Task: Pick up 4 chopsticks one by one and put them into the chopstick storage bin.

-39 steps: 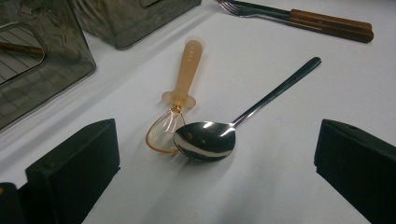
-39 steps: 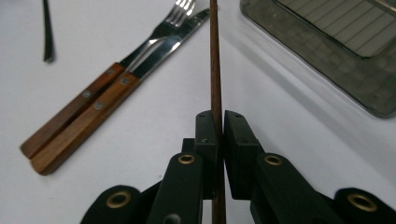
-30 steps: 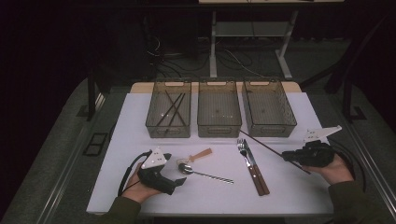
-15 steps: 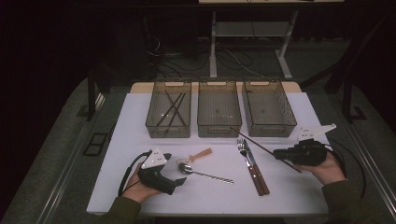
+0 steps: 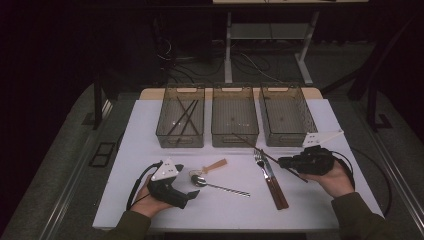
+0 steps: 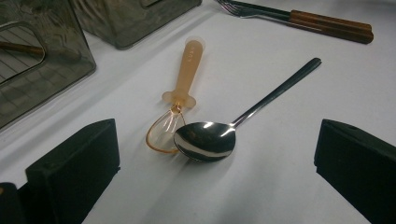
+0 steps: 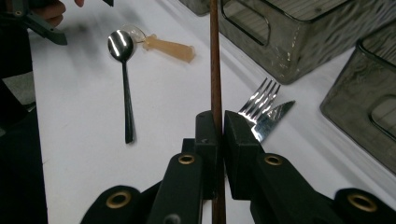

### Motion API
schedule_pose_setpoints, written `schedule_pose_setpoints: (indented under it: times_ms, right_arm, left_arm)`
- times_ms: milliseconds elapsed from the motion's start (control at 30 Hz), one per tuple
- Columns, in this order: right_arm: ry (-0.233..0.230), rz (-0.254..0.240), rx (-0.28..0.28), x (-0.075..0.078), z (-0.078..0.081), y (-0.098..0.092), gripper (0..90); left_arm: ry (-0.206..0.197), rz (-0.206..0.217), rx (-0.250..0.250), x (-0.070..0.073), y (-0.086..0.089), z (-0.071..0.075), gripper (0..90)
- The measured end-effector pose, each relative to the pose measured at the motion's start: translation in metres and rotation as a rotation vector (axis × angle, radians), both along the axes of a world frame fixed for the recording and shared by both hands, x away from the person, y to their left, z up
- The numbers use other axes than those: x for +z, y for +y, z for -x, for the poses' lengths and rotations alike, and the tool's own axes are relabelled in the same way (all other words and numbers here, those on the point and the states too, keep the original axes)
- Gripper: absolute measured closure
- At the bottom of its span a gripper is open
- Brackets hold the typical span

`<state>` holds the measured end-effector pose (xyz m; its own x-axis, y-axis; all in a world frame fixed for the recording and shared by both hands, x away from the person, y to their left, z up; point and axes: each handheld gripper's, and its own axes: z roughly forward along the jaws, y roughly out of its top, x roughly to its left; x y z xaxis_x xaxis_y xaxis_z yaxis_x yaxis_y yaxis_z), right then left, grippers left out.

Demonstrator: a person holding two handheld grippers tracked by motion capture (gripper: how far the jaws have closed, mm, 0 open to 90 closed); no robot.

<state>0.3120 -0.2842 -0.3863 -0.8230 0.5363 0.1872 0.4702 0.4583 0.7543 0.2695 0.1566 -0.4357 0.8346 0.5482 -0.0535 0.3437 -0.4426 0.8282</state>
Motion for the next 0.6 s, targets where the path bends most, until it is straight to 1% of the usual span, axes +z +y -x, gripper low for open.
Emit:
schedule_pose_setpoints:
  times_ms: [133,167,267,533,600]
  right_arm:
    - [0.01,-0.007,-0.012,0.003,-0.004,0.009,84.2]
    - [0.009,-0.008,-0.016,0.003,-0.005,0.011,84.2]
    - [0.012,-0.003,-0.027,0.005,-0.008,0.019,84.2]
    - [0.019,-0.037,-0.045,0.008,-0.021,0.04,84.2]
    - [0.023,-0.036,-0.051,0.009,-0.024,0.046,84.2]
  left_arm:
    - [-0.002,0.003,0.0,0.0,0.0,0.0,0.0]
    - [0.001,0.011,0.005,0.0,-0.001,0.0,0.0]
    - [0.004,0.009,0.006,0.0,-0.001,0.0,0.0]
    - [0.004,0.01,0.006,0.0,-0.001,0.0,0.0]
    - [0.004,0.01,0.004,0.0,-0.001,0.0,0.0]
